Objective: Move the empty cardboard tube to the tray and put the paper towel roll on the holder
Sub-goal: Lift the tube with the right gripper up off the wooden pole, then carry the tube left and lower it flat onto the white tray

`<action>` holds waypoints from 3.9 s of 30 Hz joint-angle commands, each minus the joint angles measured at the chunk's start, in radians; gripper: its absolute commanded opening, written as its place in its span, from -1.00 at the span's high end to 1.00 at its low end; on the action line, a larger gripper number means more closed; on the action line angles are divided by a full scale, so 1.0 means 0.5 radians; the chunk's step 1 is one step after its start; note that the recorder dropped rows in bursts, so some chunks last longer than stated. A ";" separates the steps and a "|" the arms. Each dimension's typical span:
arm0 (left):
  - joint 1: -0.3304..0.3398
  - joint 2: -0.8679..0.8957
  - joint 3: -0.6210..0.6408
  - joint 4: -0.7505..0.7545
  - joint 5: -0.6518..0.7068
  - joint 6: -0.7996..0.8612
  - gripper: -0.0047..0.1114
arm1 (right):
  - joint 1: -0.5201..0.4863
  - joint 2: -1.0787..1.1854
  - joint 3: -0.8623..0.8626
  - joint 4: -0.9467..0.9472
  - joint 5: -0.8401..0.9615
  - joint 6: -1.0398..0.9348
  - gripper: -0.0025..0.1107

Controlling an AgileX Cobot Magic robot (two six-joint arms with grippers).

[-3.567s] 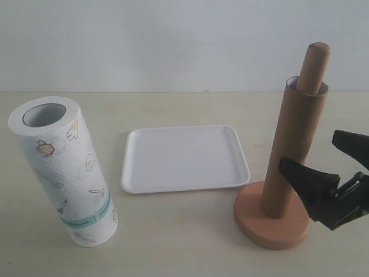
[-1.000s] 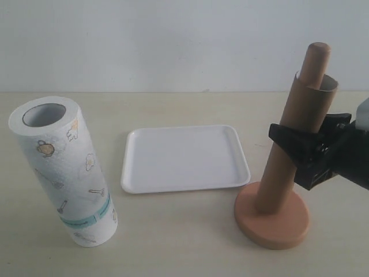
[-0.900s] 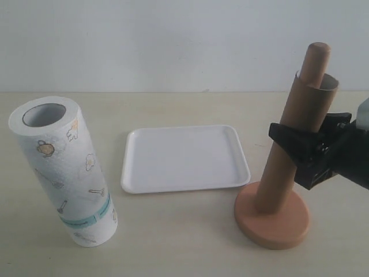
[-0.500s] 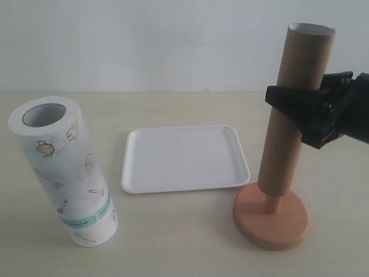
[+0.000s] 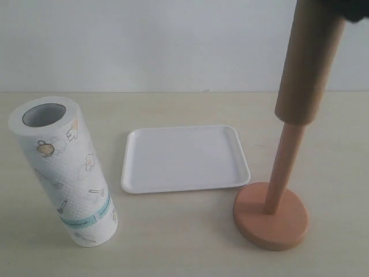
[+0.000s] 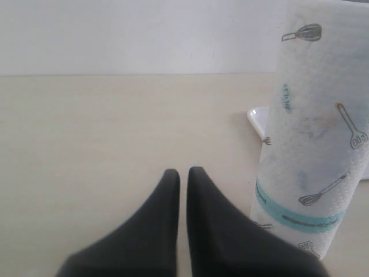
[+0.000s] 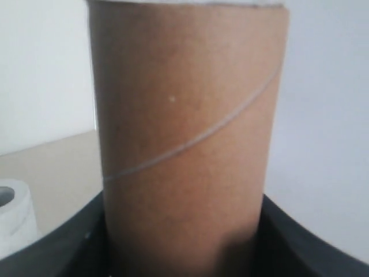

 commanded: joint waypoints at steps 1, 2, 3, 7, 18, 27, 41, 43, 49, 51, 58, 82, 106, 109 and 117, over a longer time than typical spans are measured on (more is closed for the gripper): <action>0.005 -0.005 0.008 -0.014 -0.003 -0.017 0.84 | -0.005 -0.042 -0.368 -0.280 0.002 0.339 0.96; 0.005 -0.005 0.008 -0.014 -0.003 -0.017 0.84 | -0.005 -0.042 -0.441 -0.325 0.002 0.395 0.96; 0.005 -0.005 0.008 -0.014 -0.003 -0.017 0.84 | -0.005 -0.042 -0.526 -0.373 0.002 0.458 0.96; 0.005 -0.005 0.008 -0.014 -0.003 -0.017 0.84 | -0.005 -0.042 -0.783 -0.418 -0.028 0.583 0.96; 0.005 -0.005 0.008 -0.014 -0.003 -0.017 0.84 | 0.285 0.019 -0.875 -0.482 -0.045 0.640 0.96; 0.005 -0.005 0.008 -0.014 -0.003 -0.017 0.84 | 0.976 0.418 -0.875 -0.519 0.469 0.505 0.96; 0.005 -0.005 0.008 -0.014 -0.003 -0.017 0.84 | 1.110 1.098 -0.875 -0.519 1.043 0.465 0.96; 0.005 -0.005 0.008 -0.014 -0.003 -0.017 0.84 | 1.115 1.169 -0.875 -0.519 1.171 0.497 0.96; 0.005 -0.005 0.008 -0.014 -0.003 -0.017 0.84 | 1.155 1.239 -0.875 -0.519 1.359 0.511 0.96; 0.005 -0.005 0.008 -0.014 -0.003 -0.017 0.84 | 1.169 1.239 -0.875 -0.519 1.358 0.511 0.96; 0.005 -0.005 0.008 -0.014 -0.003 -0.017 0.84 | 1.218 1.239 -0.877 -0.519 1.593 0.316 0.96; 0.005 -0.005 0.008 -0.014 -0.003 -0.017 0.84 | 1.229 1.516 -1.235 -0.519 1.341 -0.464 0.96; 0.005 -0.005 0.008 -0.014 -0.003 -0.017 0.84 | 1.367 2.001 -1.971 2.625 3.504 -4.581 0.96; 0.005 -0.005 0.008 -0.014 -0.003 -0.017 0.84 | 1.345 2.121 -2.101 2.641 3.726 -4.706 0.96; 0.005 -0.005 0.008 -0.014 -0.003 -0.017 0.84 | 1.345 2.447 -2.233 2.697 3.728 -4.710 0.96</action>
